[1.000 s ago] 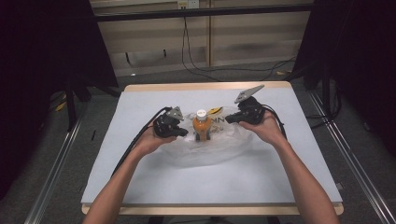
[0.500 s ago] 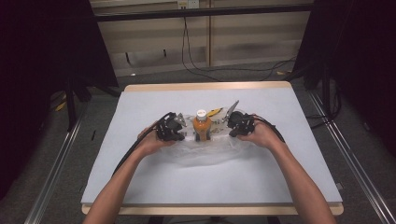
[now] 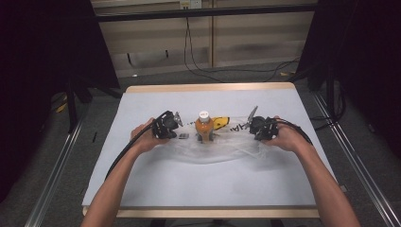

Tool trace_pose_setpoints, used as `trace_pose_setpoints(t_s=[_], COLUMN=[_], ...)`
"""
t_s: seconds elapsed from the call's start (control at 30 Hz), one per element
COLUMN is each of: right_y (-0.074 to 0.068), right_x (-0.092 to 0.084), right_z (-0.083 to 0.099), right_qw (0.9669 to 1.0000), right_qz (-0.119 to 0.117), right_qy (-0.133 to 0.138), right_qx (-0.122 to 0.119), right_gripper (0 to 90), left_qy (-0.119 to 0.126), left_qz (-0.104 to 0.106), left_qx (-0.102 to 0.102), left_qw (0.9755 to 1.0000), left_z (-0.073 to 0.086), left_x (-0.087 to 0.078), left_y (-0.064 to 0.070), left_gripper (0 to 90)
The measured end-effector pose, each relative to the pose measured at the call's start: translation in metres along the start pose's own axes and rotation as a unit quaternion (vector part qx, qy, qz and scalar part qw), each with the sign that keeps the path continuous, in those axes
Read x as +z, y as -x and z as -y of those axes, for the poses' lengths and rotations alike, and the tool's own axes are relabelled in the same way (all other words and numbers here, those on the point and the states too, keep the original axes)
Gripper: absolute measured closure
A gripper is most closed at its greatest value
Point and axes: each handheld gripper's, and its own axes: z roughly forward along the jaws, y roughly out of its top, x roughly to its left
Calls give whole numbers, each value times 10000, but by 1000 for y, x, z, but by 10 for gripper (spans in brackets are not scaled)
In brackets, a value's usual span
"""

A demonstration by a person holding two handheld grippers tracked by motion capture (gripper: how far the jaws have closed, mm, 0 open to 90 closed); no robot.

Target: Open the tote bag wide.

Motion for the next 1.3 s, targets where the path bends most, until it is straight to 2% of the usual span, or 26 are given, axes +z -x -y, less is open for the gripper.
trace_pose_setpoints(t_s=[0.03, 0.07, 0.1, 0.17, 0.23, 0.27, 0.3, 0.33, 0.4, 0.5, 0.53, 0.6, 0.67, 0.77, 0.83, 0.9, 0.97, 1.0, 1.1, 1.2, 1.3], right_y=[1, 1, 5, 10, 12, 10, 11, 10, 11, 10, 9, 8, 7, 8, 8, 8, 8, 9, 12, 11, 12], right_x=[2, 6, 5, 6, 6, 6, 5, 3, 0, -2, -3, -5, -6, -7, -7, -7, -6, -5, -4, -5, -10], right_z=[0, 1, 1, 5, 6, 6, 6, 8, 12, 19, 22, 26, 30, 38, 40, 40, 39, 39, 40, 39, 41], right_qw=[9990, 9974, 9982, 9980, 9984, 9984, 9989, 9993, 9998, 9999, 9998, 9999, 9998, 9993, 9993, 9991, 9992, 9984, 9972, 9958, 9915], right_qz=[418, 676, 577, 608, 550, 530, 470, 346, 128, -30, -81, -108, -156, -220, -199, -179, -57, -69, -34, -109, -224], right_qy=[-108, -218, -160, -22, 27, -41, -26, -51, -25, 14, 27, 58, 53, 179, 252, 242, 254, 337, 518, 689, 1058], right_qx=[-71, -105, 44, 158, 123, 193, 68, 145, 126, 127, 162, 95, 106, 249, 205, 285, 306, 444, 531, 590, 726], right_gripper=[900, 900, 900, 900, 900, 900, 900, 900, 900, 900, 900, 900, 900, 900, 900, 900, 900, 900, 900, 900, 900], left_qy=[31, 39, 31, 142, 241, 259, 264, 298, 337, 340, 317, 324, 263, 289, 302, 322, 371, 389, 613, 846, 1151], left_qz=[-32, 2, -47, -39, 111, 143, 159, 169, 283, 328, 261, 327, 234, 286, 266, 284, 250, 278, 393, 484, 526], left_qx=[-44, -105, -22, -140, -240, -314, -308, -361, -350, -363, -319, -351, -274, -290, -336, -383, -418, -489, -653, -650, -772], left_qw=[10000, 9999, 10000, 9998, 9994, 9991, 9991, 9988, 9984, 9982, 9986, 9983, 9990, 9987, 9986, 9983, 9981, 9977, 9952, 9931, 9889], left_z=[0, 0, 0, 2, 5, 6, 7, 8, 11, 14, 14, 13, 12, 12, 13, 13, 15, 16, 19, 21, 23], left_x=[0, 1, 1, 0, 1, 1, 0, 0, -1, -2, -3, -2, -2, -2, -2, -2, -3, -3, -3, -4, -9], left_y=[1, 3, 3, 3, 1, 1, 1, 0, 0, 1, 1, 2, 3, 2, 2, 2, 1, 2, 0, 0, 5], left_gripper=[900, 900, 900, 900, 900, 900, 900, 900, 900, 900, 900, 900, 900, 900, 900, 900, 900, 900, 900, 900, 900])
